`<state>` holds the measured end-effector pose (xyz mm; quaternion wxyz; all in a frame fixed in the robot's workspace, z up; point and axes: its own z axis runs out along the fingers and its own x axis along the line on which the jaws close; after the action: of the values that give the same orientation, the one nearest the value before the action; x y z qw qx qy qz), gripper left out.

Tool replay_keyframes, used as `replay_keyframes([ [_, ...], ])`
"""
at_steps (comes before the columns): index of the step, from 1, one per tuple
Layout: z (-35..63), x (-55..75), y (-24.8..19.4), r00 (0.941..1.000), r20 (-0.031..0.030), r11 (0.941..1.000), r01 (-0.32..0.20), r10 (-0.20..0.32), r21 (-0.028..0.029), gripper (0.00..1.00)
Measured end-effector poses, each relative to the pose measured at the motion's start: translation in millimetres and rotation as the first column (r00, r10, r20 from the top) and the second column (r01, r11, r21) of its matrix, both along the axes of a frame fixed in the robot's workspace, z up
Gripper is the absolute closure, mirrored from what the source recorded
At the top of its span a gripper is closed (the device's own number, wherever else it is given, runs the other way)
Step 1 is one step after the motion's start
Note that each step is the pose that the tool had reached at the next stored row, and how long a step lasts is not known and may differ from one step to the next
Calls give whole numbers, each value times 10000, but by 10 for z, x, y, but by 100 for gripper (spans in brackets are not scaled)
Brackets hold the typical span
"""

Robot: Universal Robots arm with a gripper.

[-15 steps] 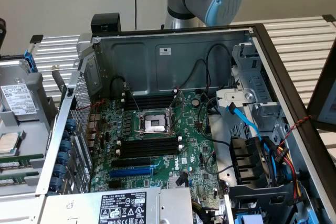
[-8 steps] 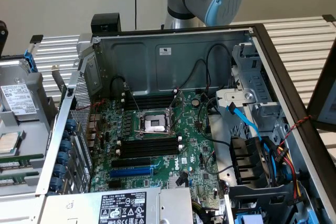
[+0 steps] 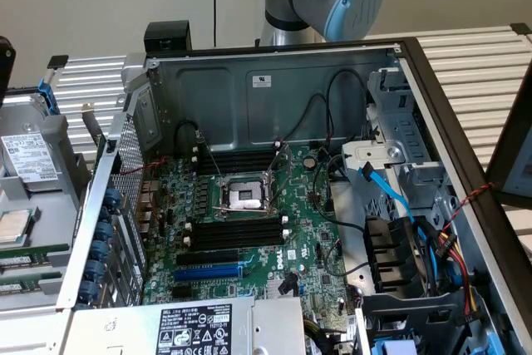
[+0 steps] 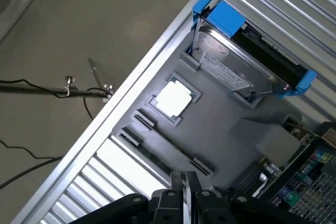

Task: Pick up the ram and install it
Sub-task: 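Pick up the ram and move it above insertion slot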

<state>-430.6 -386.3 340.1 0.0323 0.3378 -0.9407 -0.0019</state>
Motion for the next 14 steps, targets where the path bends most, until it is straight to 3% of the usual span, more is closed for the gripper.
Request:
replay_keyframes([
  [3,-31,0,0,9985,0,9985,-545,545,0,80],
  [4,-41,0,0,9974,1,9974,-723,723,1,74],
  [7,-74,0,0,9920,1,9920,-1266,1266,1,74],
  [11,-119,0,0,9801,1,9801,-1985,1985,0,74],
  [14,-155,0,0,9675,0,9675,-2527,2527,0,72],
])
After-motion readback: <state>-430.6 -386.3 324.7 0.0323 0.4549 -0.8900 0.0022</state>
